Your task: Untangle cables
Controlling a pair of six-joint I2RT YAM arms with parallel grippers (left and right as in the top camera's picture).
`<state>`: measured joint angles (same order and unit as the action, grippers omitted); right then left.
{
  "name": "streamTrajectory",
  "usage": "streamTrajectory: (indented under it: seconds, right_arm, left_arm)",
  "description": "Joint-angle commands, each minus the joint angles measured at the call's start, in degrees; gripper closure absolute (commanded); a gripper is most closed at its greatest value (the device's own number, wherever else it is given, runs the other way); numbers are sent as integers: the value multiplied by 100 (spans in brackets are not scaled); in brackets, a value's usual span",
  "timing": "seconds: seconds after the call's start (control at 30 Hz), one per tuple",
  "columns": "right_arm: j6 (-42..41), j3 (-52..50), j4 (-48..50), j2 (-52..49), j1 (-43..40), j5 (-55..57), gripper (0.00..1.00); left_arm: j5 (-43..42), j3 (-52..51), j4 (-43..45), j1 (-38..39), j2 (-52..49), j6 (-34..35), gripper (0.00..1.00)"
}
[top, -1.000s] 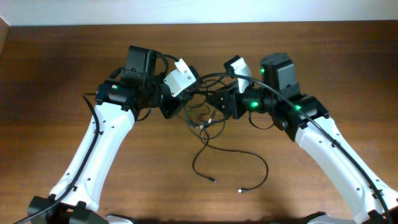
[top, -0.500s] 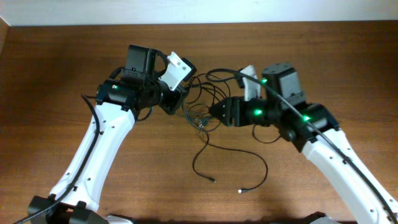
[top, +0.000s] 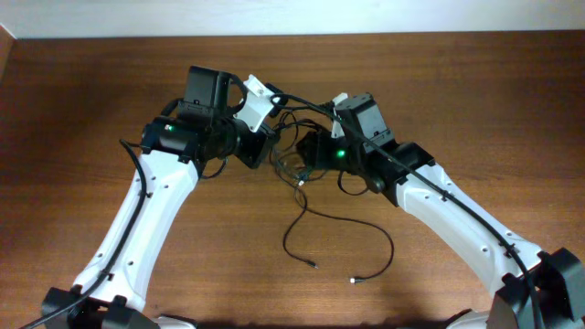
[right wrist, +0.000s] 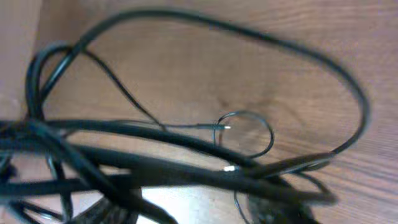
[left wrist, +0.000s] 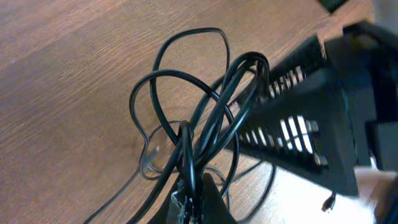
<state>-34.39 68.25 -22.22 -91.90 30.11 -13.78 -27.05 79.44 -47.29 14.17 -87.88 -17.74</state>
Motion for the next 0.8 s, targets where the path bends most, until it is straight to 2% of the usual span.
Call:
streamTrajectory:
  seconds: [0.0, 0.07, 0.1, 0.2, 0.27, 0.37, 0.43, 0.5, 0.57, 0.67, 0.77]
  right_arm:
    - [-59, -9, 15, 4, 42, -4, 78]
    - [-55, -9, -164, 81, 42, -422, 92]
    - [-50, -9, -315, 181, 42, -424, 95]
    - [164, 35, -881, 994, 17, -422, 96]
    - [643, 103, -885, 1725, -44, -391, 96]
    - [1231, 116, -669, 2428, -289, -323, 96]
    - [1497, 116, -601, 2485, -507, -46, 96]
    - [1716, 114, -601, 2358, -667, 201, 96]
    - [2059, 114, -588, 2079, -866, 433, 96]
    - [2129, 114, -741, 1467, -999, 426, 96]
    - [2129, 114, -1239, 807, -988, -549, 96]
  left_arm:
    - [-160, 15, 7, 2, -15, 55, 100]
    - [-24, 15, 11, 2, -15, 52, 100]
    - [146, 15, 13, 2, -15, 52, 100]
    - [979, 15, 13, 2, -17, -94, 100]
    - [975, 15, 20, 9, -17, -417, 100]
    - [4, 15, 15, 9, -17, -1143, 100]
    - [-1307, 15, 11, 7, -17, -1952, 100]
    - [-2057, 15, 11, 7, -15, -2455, 100]
    - [-2350, 15, 13, 7, -15, -2529, 100]
    - [-2778, 15, 39, 2, -15, -2531, 100]
    - [-3064, 15, 146, 2, -15, -2527, 100]
